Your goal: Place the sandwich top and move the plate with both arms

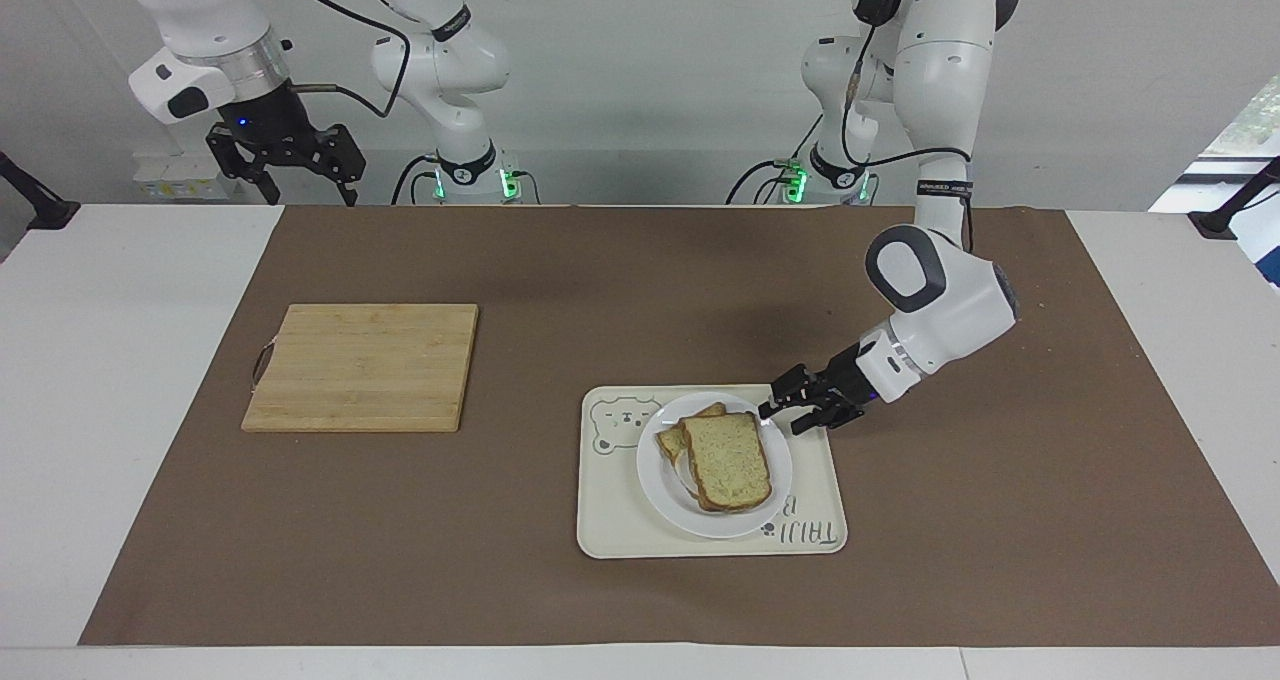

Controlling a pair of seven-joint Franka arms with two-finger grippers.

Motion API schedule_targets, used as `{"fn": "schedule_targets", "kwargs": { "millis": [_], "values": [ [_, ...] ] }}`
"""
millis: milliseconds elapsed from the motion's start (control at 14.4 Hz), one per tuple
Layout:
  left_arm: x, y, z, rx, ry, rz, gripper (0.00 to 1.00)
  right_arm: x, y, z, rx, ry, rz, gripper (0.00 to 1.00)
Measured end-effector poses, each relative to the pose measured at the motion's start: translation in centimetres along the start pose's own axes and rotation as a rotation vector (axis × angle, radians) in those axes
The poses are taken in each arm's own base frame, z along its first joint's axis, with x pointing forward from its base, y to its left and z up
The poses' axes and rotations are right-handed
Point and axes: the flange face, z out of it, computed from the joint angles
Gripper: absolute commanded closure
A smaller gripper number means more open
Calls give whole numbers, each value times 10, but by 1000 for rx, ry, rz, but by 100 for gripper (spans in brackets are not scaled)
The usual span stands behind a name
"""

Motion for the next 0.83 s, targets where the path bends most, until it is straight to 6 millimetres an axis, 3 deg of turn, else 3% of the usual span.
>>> {"fn": "schedule_targets", "kwargs": {
  "millis": [139, 278, 556, 835],
  "values": [
    [6, 8, -26, 71, 9, 79, 0, 0, 0, 0, 0, 0, 0, 0],
    [11, 13, -66, 160, 27, 155, 0, 0, 0, 0, 0, 0, 0, 0],
    [6, 17, -169, 354, -11, 286, 0, 0, 0, 0, 0, 0, 0, 0],
    [-4, 48, -278, 509, -130, 352, 0, 0, 0, 0, 0, 0, 1, 0]
  ]
}}
